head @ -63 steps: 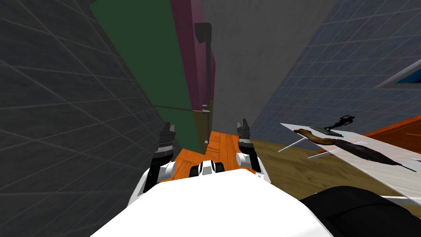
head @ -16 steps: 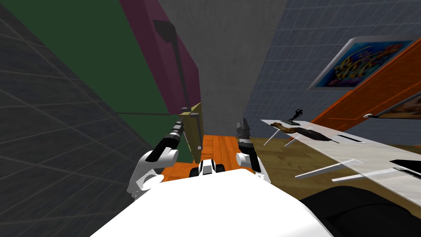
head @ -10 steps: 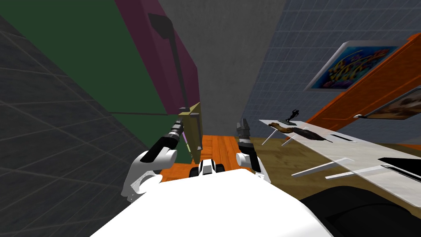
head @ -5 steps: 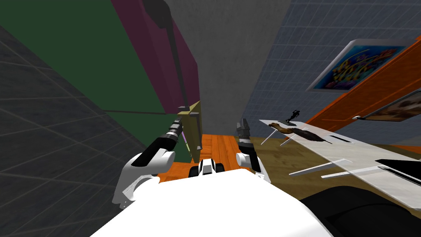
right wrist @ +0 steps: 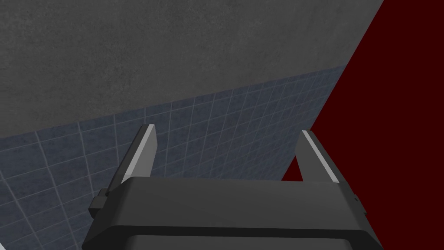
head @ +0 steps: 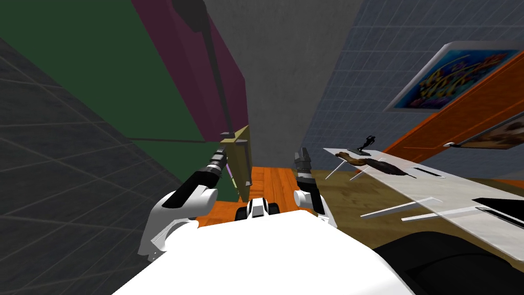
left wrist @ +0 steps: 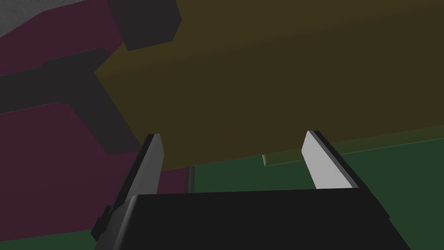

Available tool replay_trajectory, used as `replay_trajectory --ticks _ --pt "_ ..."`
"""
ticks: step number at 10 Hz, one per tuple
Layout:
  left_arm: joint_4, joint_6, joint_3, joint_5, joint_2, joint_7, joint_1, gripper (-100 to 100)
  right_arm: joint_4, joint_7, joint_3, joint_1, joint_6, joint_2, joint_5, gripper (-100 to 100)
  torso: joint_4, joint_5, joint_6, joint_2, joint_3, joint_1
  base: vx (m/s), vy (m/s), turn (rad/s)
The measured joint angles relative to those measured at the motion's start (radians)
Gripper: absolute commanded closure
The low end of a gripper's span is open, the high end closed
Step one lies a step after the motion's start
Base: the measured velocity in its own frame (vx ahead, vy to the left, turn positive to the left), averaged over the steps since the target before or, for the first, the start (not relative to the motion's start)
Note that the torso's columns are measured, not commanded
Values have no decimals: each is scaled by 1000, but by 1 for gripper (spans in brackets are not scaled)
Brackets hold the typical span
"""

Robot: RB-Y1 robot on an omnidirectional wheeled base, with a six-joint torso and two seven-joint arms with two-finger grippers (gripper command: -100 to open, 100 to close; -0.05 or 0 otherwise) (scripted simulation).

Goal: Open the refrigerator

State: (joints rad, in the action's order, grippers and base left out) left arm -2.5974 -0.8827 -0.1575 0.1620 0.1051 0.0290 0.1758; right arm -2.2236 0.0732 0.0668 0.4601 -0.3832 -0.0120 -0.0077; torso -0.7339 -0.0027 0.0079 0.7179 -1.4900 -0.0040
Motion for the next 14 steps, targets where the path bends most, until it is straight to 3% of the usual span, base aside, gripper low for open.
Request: replay_trajectory --ticks 2,4,5,7,9,10,11,13,14 --pt "-10 -9 1 1 -6 -4 3 100 0 0 0 0 0 0 0 0 4 3 -1 -4 -3 6 -54 -43 -36" --pt "52 18 -7 -69 63 14 -50 100 0 0 0 0 0 0 0 0 -3 -6 4 1 0 -17 -90 -232 -79" --pt "81 37 -19 -100 92 17 -51 100 0 0 0 0 0 0 0 0 -5 -6 0 3 1 -12 -13 -147 -14" --pt "149 84 -29 -149 108 18 -59 100 0 0 0 0 0 0 0 0 -2 4 -7 2 1 15 12 -43 -22" --pt "183 100 -30 -153 107 18 -67 100 0 0 0 0 0 0 0 0 5 9 -8 -3 -1 21 -19 -69 -102" --pt "212 122 -36 -177 134 29 -98 100 0 0 0 0 0 0 0 0 6 4 -1 -5 -2 2 -100 -265 -131" --pt "239 153 -46 -201 160 38 -121 100 0 0 0 0 0 0 0 0 3 -1 -5 4 3 -9 -48 -190 15" --pt "312 204 -47 -263 208 42 -145 100 0 0 0 0 0 0 0 0 0 6 -9 12 10 12 14 -53 2" --pt "344 219 -46 -290 223 42 -129 100 0 0 0 0 0 0 0 0 0 7 -9 13 10 17 14 17 8"
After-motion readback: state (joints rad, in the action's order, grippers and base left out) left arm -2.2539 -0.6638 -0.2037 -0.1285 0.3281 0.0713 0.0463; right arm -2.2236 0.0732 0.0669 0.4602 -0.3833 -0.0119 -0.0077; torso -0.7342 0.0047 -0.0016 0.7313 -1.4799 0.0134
